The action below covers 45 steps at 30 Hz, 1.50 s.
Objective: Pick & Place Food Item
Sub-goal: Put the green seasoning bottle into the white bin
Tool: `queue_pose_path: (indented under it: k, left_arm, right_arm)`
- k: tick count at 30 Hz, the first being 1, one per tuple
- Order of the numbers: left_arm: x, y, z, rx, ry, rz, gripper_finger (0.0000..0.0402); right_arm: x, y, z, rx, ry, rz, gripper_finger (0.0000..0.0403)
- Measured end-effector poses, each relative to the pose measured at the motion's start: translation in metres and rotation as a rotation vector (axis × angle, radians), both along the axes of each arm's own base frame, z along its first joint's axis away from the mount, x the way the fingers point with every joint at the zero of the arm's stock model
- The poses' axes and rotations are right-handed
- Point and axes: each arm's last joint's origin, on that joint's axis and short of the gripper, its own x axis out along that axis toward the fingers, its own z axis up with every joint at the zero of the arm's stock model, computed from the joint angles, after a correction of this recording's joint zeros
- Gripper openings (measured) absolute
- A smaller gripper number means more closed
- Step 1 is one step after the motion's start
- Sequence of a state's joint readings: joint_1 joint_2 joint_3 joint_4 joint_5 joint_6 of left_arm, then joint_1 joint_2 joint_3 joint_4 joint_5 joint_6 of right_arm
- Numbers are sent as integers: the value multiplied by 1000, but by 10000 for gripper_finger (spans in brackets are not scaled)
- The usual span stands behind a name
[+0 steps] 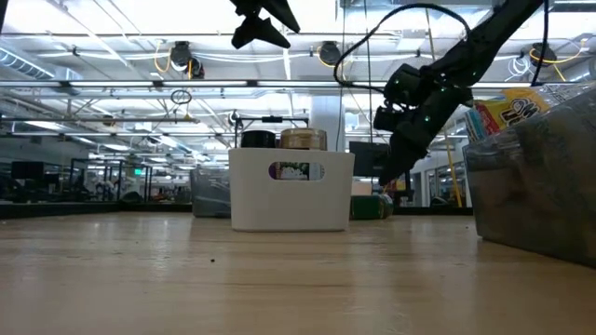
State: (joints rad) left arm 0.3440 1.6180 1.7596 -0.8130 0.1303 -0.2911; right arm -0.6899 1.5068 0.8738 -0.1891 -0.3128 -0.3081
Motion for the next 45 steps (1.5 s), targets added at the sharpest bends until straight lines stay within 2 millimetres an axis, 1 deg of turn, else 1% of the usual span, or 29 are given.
queue_pose_path:
  k: [4,14,22,28,30,34,38,45]
  left_arm:
    - [1,-3,0,-1,1,-11,184]
    - [1,-5,0,2,5,-17,184]
    - [1,-5,0,-3,5,-15,184]
    - [1,-7,-2,-11,22,-19,184]
    - [1,-9,-3,-15,34,-25,184]
    - [-1,-10,-4,-20,55,-28,184]
    - [-1,-9,-4,-8,57,-35,184]
    - [-1,-10,-4,-2,58,-40,184]
  right_arm:
    - [2,-2,-6,-16,16,5,267]
    - [4,-2,-6,-84,22,66,267]
    - [11,-2,-21,-57,57,83,263]
    - [14,7,-22,-9,71,81,257]
    - [13,14,-19,21,88,93,256]
    - [11,32,-14,102,108,172,255]
    - [10,47,-5,129,113,193,255]
    - [3,60,28,148,0,114,256]
